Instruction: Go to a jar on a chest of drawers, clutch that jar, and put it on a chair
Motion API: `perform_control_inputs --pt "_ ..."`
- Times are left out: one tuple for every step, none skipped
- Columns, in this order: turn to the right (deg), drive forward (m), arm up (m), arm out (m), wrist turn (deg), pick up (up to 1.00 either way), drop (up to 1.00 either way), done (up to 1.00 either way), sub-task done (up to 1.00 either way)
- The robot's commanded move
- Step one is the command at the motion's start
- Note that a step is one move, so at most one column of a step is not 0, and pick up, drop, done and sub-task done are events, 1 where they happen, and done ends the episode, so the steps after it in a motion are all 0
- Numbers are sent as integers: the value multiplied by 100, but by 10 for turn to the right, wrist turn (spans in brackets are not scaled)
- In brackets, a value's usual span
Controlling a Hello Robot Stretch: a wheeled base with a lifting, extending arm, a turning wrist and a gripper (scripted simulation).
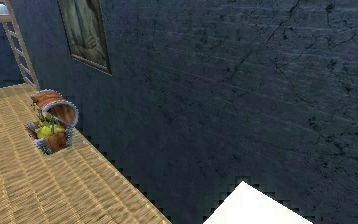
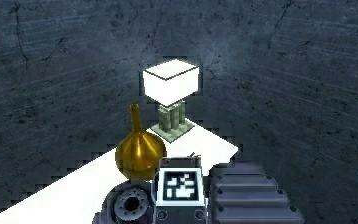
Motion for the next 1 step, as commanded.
perform_control_inputs --pt "0 0 0 16 0 0 0 0 0"
